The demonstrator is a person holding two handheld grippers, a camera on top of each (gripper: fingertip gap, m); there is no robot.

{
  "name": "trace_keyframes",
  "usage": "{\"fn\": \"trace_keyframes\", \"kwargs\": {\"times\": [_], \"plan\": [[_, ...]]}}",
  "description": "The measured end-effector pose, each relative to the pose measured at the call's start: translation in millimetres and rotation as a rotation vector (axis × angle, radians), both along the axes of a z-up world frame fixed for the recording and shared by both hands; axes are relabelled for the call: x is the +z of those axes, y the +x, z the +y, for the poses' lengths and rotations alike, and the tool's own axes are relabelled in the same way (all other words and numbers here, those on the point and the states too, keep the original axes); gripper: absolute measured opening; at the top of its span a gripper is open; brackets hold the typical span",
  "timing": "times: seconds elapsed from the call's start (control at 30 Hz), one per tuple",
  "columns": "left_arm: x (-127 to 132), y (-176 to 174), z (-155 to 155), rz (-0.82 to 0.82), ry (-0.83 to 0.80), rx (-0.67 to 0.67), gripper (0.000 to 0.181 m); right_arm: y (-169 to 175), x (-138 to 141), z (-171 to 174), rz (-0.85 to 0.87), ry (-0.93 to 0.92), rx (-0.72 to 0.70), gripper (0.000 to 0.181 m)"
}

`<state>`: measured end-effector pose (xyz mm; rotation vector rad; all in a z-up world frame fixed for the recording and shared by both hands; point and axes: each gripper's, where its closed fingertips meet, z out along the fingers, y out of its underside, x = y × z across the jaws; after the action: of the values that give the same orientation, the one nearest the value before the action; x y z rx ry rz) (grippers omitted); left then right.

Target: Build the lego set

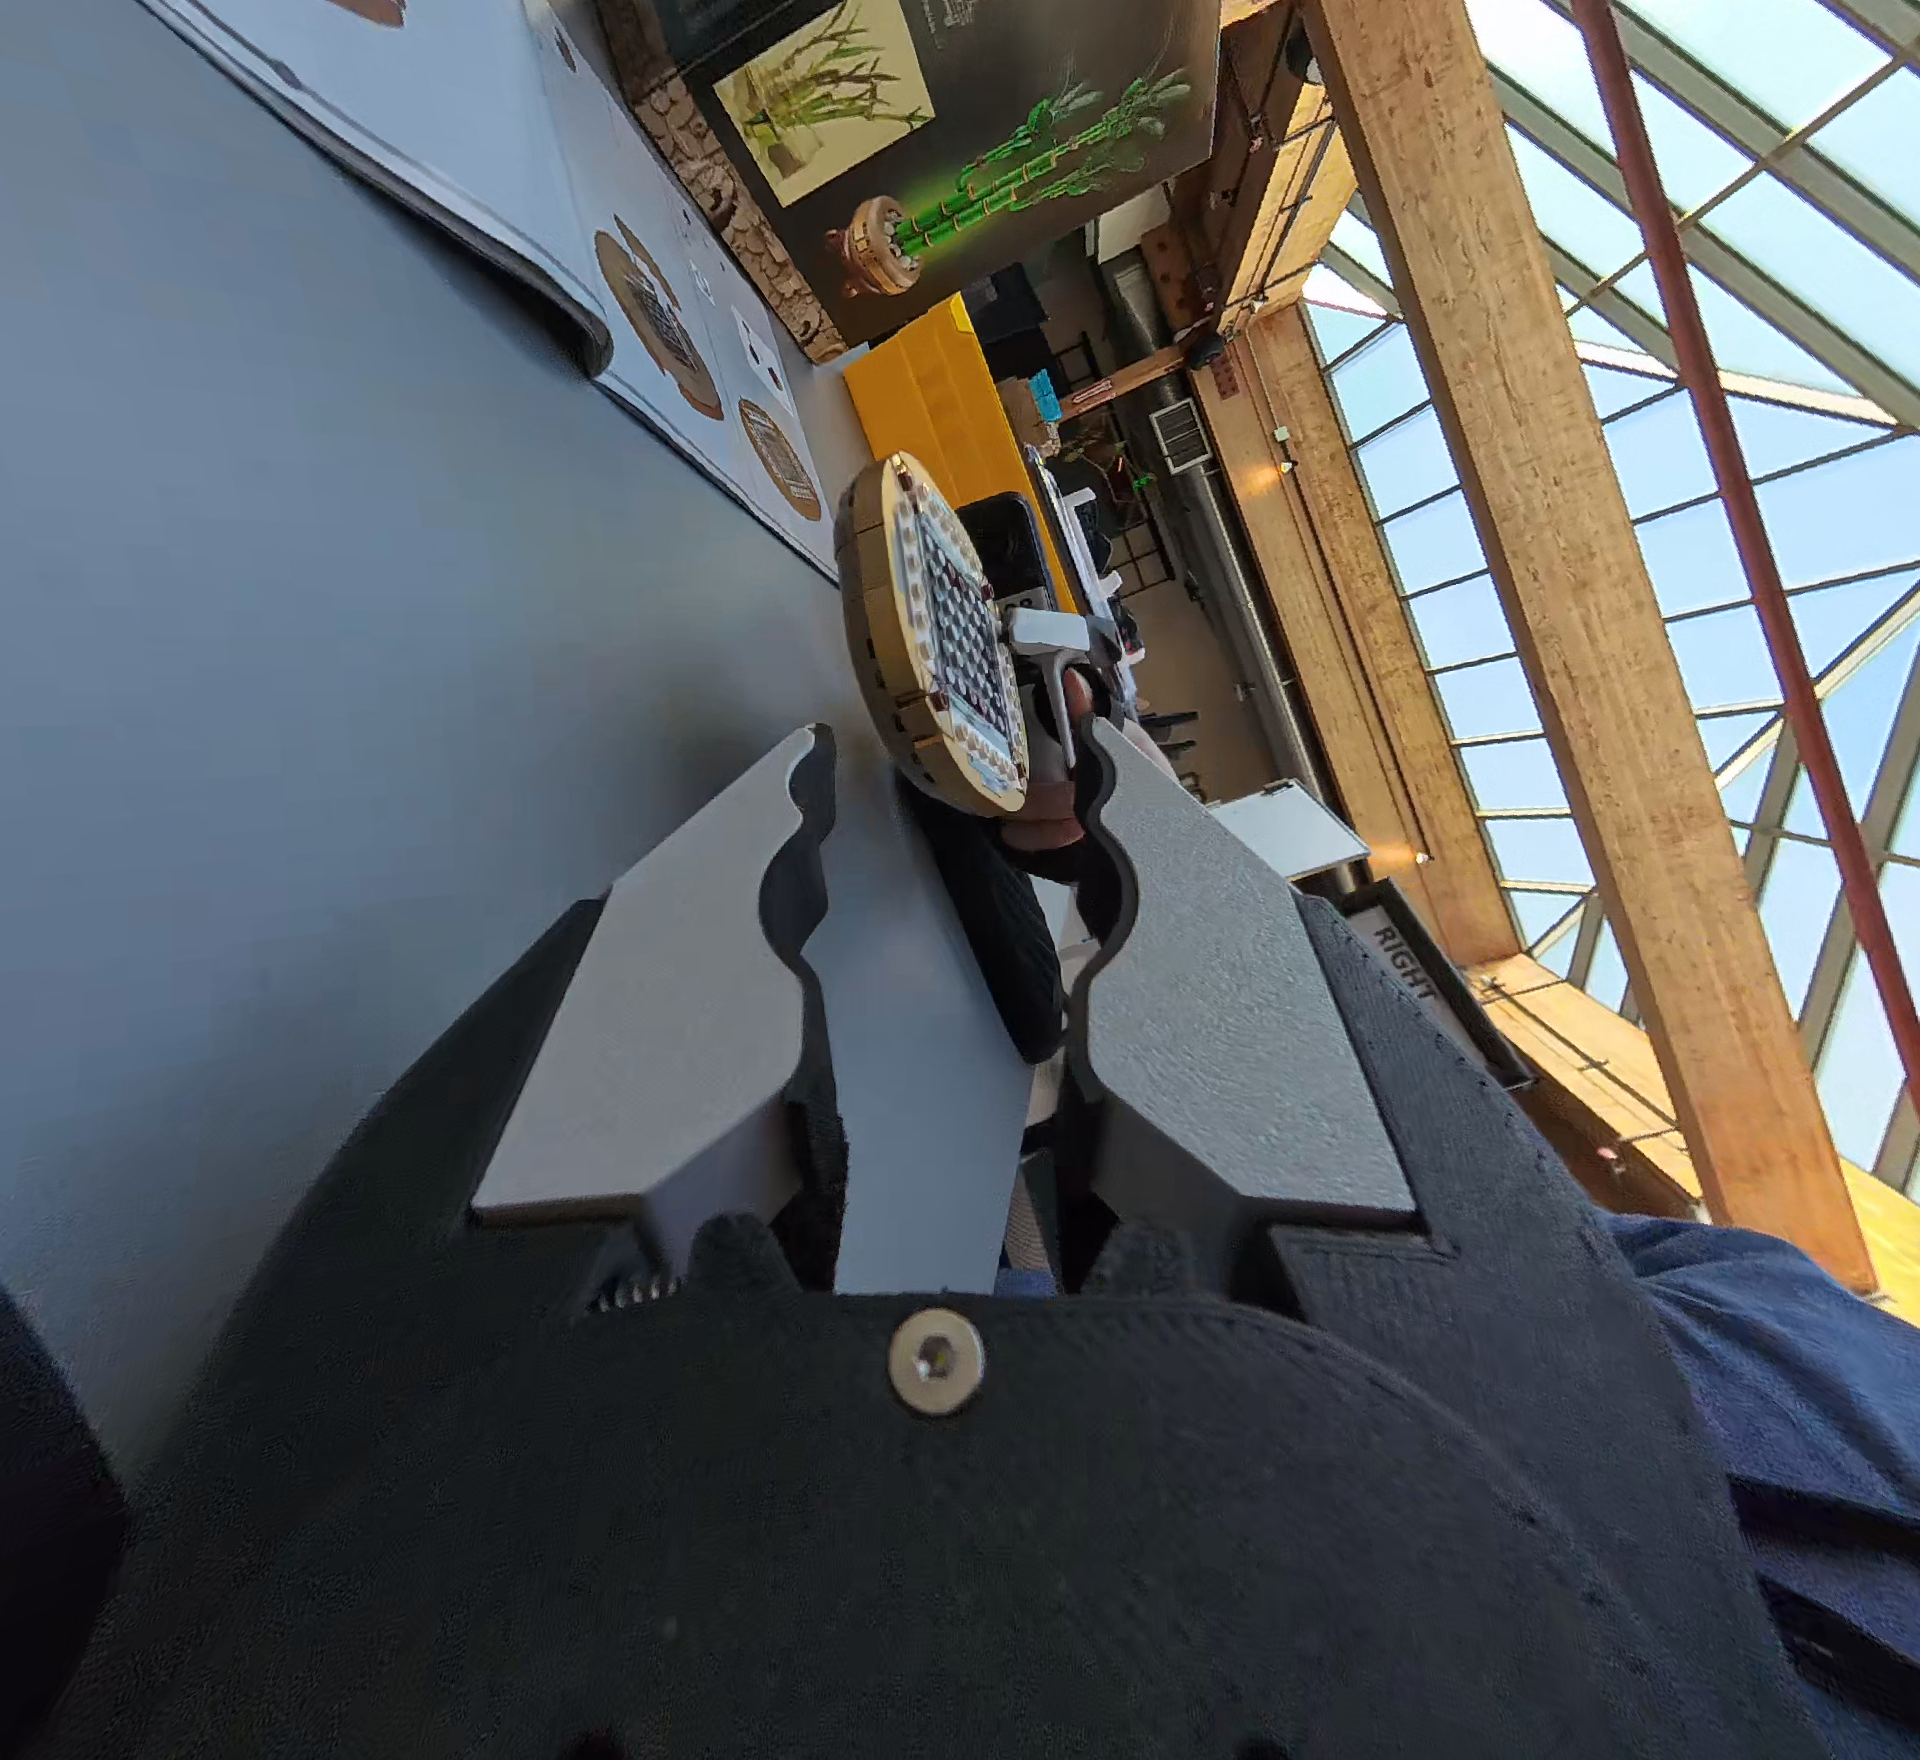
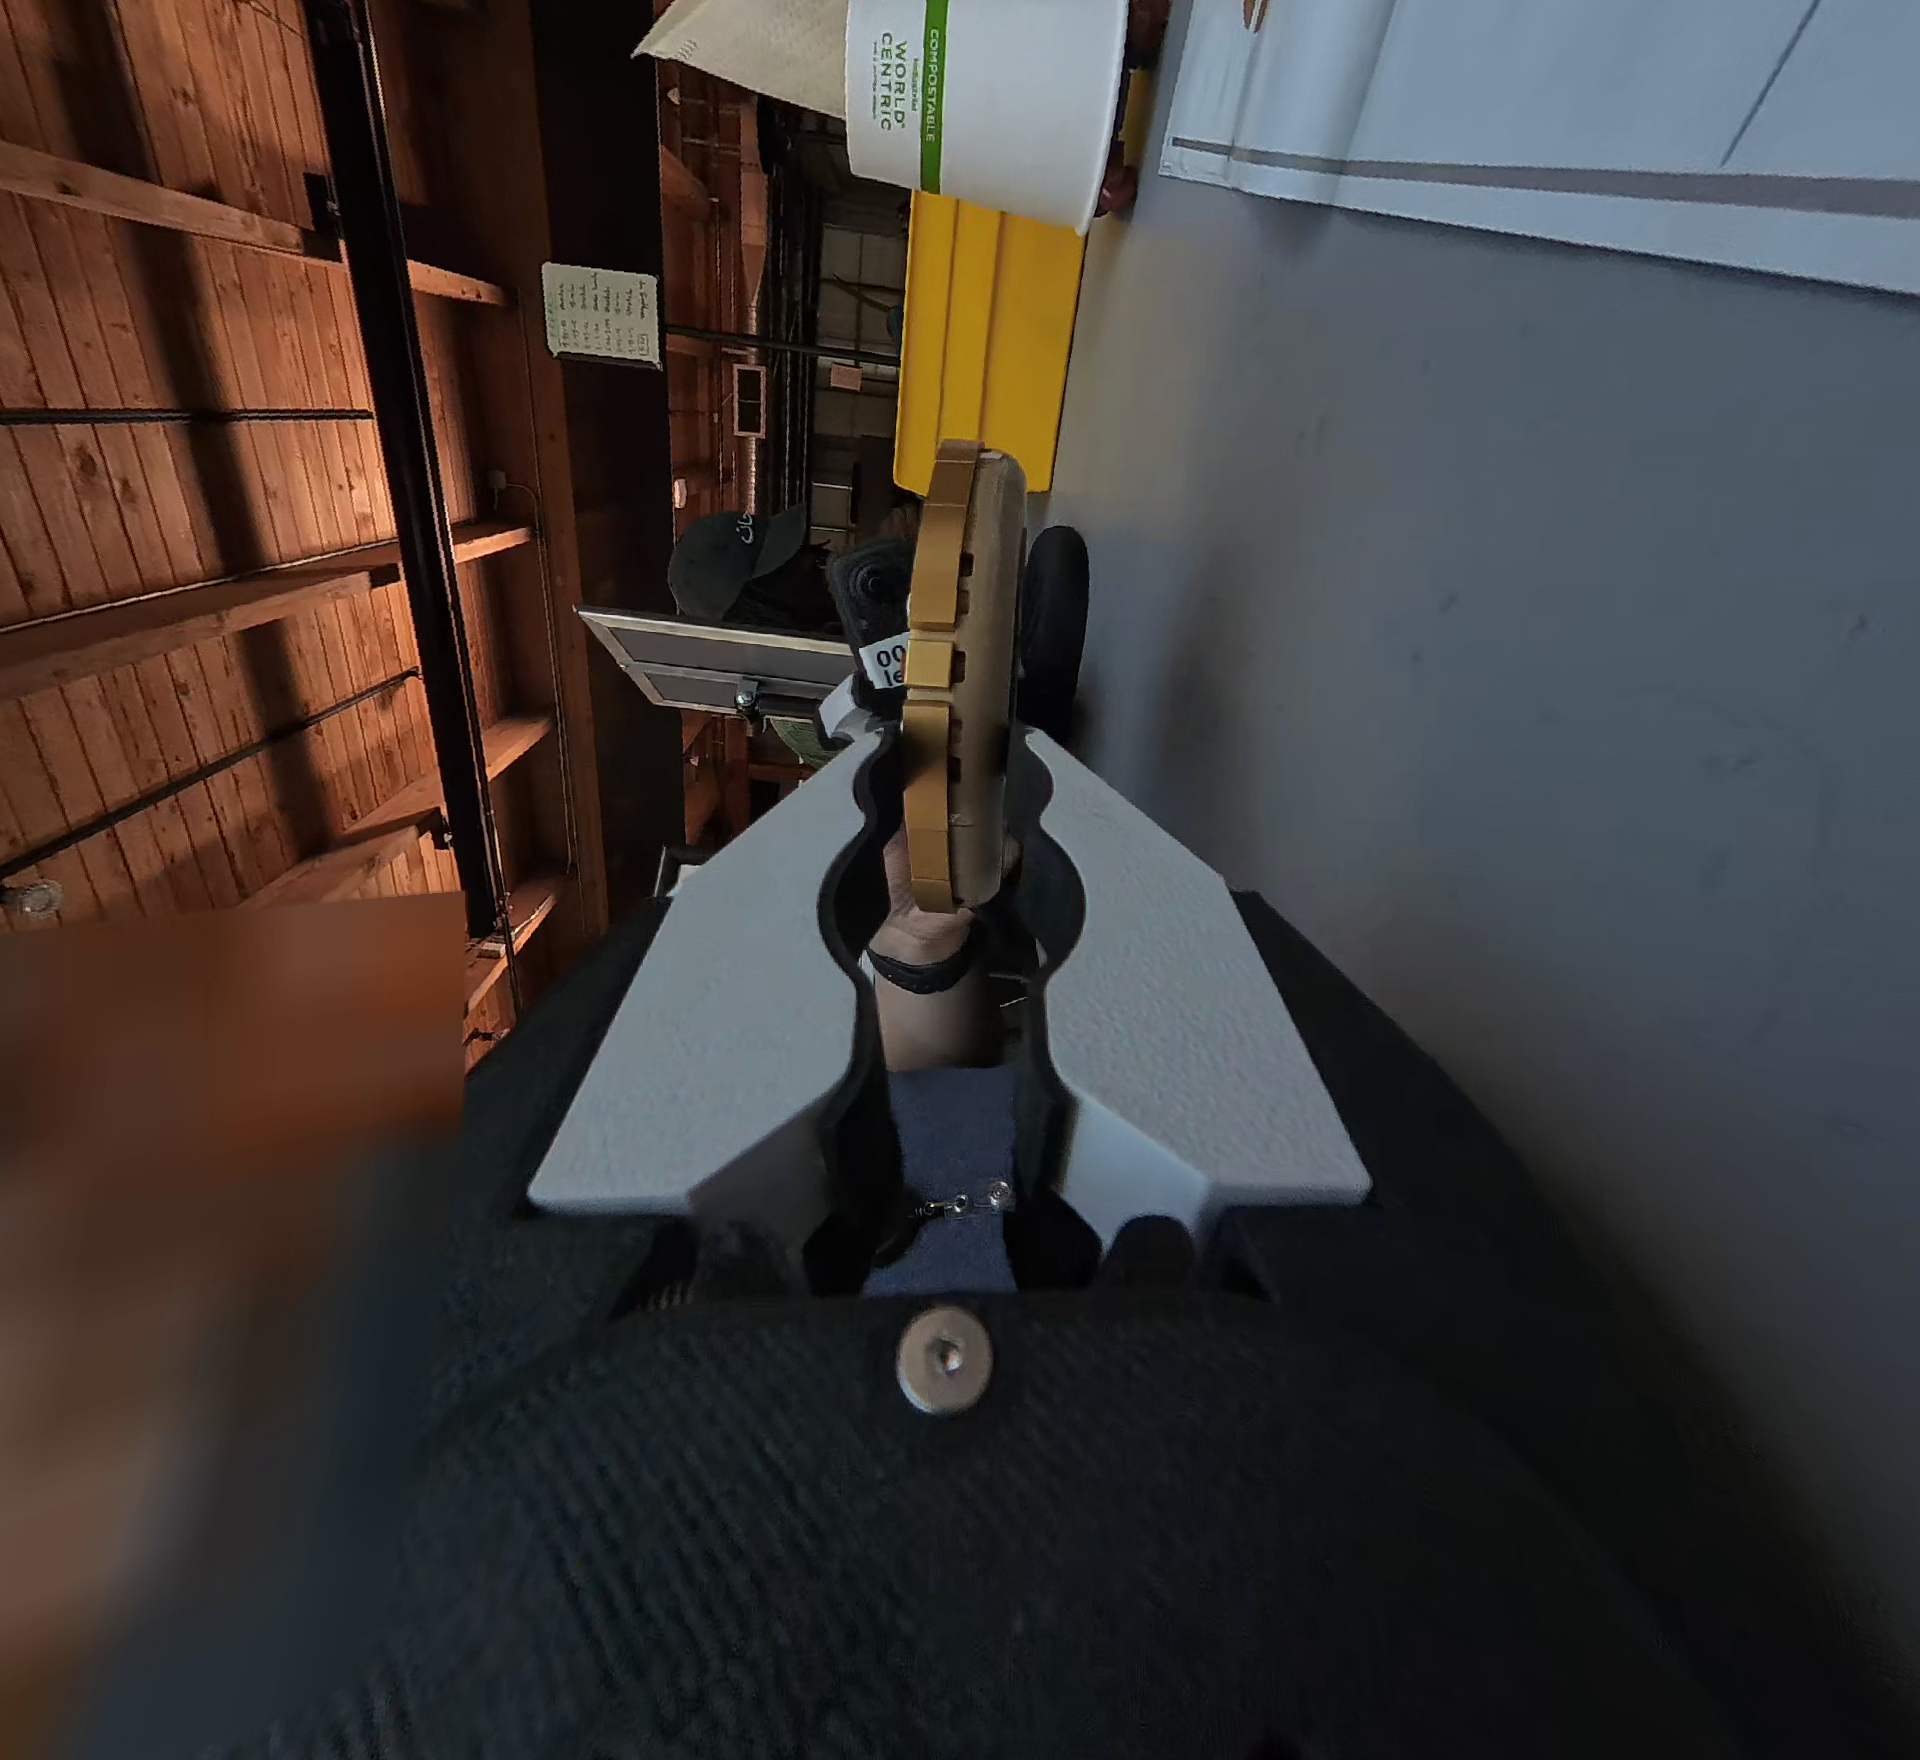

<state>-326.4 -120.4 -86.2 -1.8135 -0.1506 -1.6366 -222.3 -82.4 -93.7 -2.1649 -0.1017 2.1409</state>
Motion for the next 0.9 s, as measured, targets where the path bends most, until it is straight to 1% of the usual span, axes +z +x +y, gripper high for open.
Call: {"fn": "trace_keyframes", "kwargs": {"times": [0.17, 0.33, 0.4, 0.5, 0.53, 0.63, 0.73, 0.9], "plan": [[6, -20, -2, 0.135, 0.091, 0.015, 0.043, -21, -21, -2, -0.107, -0.004, 0.054, 0.018], [13, -31, -8, 0.204, 0.151, 0.01, 0.043, -41, -36, -7, -0.19, -0.021, 0.125, 0.018], [25, -29, -14, 0.175, 0.204, -0.015, 0.044, -46, -37, -6, -0.19, -0.041, 0.13, 0.018], [38, -30, -22, 0.13, 0.239, -0.034, 0.045, -50, -39, -4, -0.197, -0.059, 0.126, 0.018], [40, -30, -24, 0.117, 0.244, -0.039, 0.044, -51, -40, -6, -0.207, -0.063, 0.146, 0.018], [43, -35, -25, 0.101, 0.246, -0.034, 0.044, -52, -48, -13, -0.274, -0.051, 0.179, 0.037], [40, -39, -24, 0.092, 0.241, -0.028, 0.043, -53, -51, -13, -0.329, -0.004, 0.185, 0.04], [40, -41, -23, 0.079, 0.237, -0.029, 0.043, -52, -47, -11, -0.427, 0.102, 0.218, 0.063]]}}
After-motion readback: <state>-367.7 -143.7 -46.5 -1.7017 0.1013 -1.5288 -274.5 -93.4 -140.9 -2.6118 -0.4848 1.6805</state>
